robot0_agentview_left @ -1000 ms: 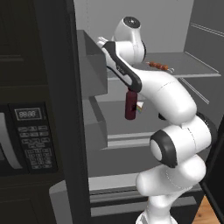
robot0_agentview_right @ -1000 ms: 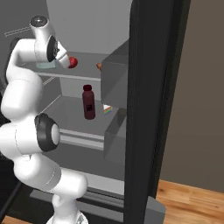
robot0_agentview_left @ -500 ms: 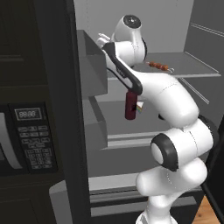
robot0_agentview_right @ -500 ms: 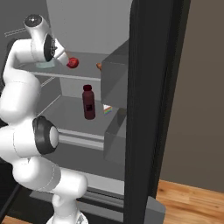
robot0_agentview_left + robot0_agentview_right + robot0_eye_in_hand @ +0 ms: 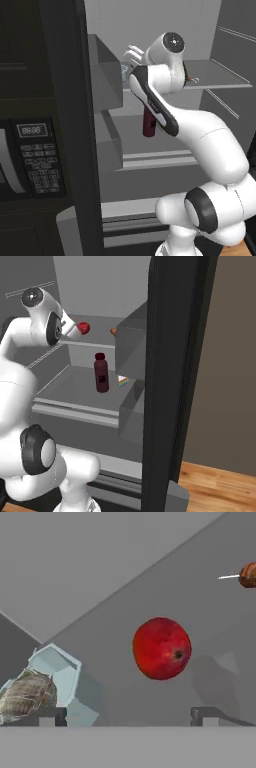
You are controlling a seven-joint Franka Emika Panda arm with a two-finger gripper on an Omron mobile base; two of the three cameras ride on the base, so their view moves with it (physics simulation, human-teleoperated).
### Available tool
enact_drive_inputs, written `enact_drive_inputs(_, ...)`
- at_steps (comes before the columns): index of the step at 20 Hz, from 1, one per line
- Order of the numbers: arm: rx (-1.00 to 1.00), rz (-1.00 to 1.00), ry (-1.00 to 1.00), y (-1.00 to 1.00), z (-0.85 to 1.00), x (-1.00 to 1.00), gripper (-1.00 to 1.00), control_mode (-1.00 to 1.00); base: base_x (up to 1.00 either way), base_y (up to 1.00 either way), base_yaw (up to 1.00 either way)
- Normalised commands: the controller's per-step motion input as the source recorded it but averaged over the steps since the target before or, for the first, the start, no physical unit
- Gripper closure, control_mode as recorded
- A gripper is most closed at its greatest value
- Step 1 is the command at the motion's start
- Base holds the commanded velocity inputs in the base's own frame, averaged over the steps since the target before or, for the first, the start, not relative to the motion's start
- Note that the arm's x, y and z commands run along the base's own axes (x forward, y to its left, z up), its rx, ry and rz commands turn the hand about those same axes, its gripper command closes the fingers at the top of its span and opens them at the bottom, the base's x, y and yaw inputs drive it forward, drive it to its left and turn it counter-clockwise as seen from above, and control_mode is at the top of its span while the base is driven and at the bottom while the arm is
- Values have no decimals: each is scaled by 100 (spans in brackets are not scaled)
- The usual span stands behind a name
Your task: Place the tupperware on the top shelf of the fridge. Make space for the tupperware among the existing items by rearranging them on the shelves if needed. Close the fridge door when finished.
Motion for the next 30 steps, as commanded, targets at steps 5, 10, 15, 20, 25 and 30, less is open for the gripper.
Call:
enact_drive_inputs(5, 0, 0, 2, -43, 38, -87, -100, -100, 0, 0, 0)
enact_drive_inputs(10, -5, 3, 19, -28, 0, -76, -100, -100, 0, 0, 0)
enact_drive_inputs(15, -16, 13, 25, -21, -5, -63, -100, -100, 0, 0, 0)
enact_drive_inputs(20, -29, 33, 10, -6, -28, -69, -100, -100, 0, 0, 0)
enact_drive_inputs(25, -28, 33, 2, -38, -48, -67, -100, -100, 0, 0, 0)
enact_drive_inputs(30, -21, 13, 4, -43, -75, -55, -100, -100, 0, 0, 0)
